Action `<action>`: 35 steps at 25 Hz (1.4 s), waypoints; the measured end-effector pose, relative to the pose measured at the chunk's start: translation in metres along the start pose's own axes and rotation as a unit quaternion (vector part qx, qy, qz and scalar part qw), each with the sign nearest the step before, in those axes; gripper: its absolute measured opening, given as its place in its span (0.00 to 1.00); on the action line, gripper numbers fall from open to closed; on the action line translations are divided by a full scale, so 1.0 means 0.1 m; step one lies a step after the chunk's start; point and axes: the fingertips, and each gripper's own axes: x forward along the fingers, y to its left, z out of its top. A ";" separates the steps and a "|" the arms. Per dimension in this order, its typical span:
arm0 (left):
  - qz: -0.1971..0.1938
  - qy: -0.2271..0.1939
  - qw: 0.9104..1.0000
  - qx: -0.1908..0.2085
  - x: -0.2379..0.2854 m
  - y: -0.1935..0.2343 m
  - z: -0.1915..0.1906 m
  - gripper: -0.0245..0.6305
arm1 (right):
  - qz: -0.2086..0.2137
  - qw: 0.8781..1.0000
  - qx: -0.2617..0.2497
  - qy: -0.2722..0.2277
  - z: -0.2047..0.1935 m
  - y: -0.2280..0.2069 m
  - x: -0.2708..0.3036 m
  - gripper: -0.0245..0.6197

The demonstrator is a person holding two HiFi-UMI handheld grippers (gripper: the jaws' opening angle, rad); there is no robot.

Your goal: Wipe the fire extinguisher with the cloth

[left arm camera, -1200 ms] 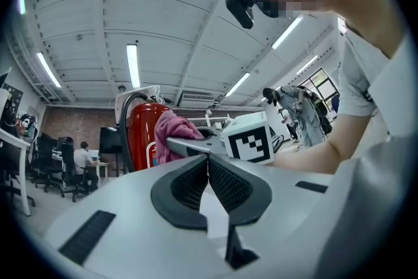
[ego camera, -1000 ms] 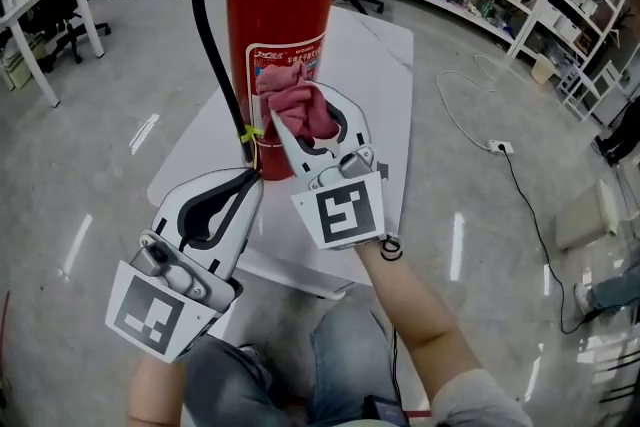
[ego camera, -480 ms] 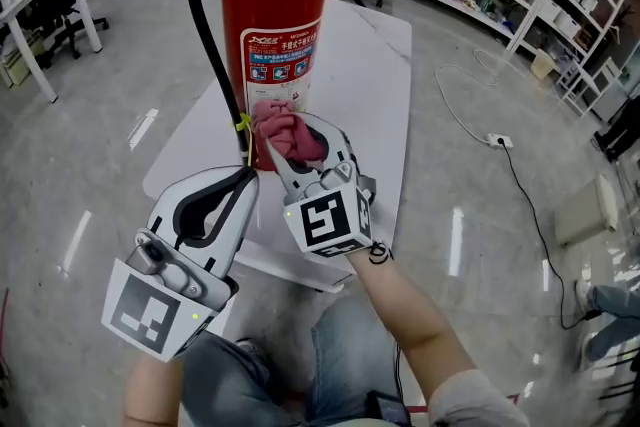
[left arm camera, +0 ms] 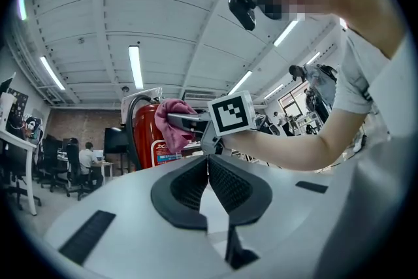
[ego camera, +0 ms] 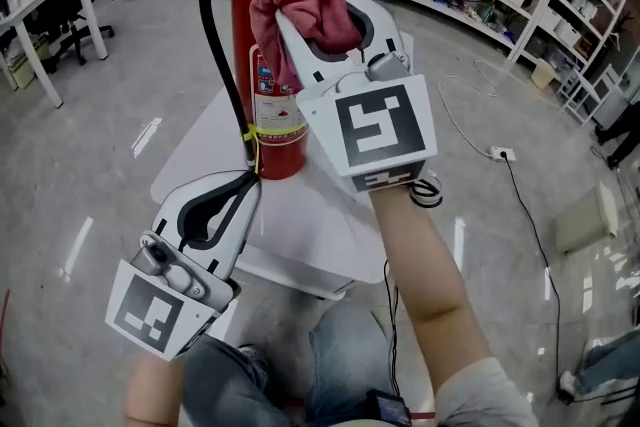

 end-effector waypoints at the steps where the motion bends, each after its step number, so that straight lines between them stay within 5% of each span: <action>1: 0.001 0.004 1.000 -0.002 0.00 0.00 -0.01 0.06 | 0.002 1.000 0.000 -0.003 -0.02 0.02 -0.01 0.27; 5: 0.003 0.008 1.000 -0.003 -0.01 0.01 -0.04 0.06 | 0.018 1.000 -0.022 0.010 -0.40 0.28 -0.17 0.27; 13: 0.000 0.024 1.000 -0.008 -0.02 -0.05 -0.18 0.06 | 0.047 0.992 -0.007 0.119 -1.50 1.04 -0.58 0.27; 21: -0.001 0.025 1.000 -0.010 -0.04 -0.10 -0.22 0.06 | 0.103 0.977 0.002 0.186 -1.99 1.45 -0.79 0.27; 28: 0.002 0.033 0.999 -0.001 -0.07 -0.09 -0.21 0.06 | 0.030 0.995 0.022 0.091 -1.27 0.83 -0.50 0.26; 35: 0.011 0.021 1.000 0.001 -0.09 -0.06 -0.12 0.06 | -0.009 1.000 0.023 0.010 -0.35 0.11 -0.13 0.27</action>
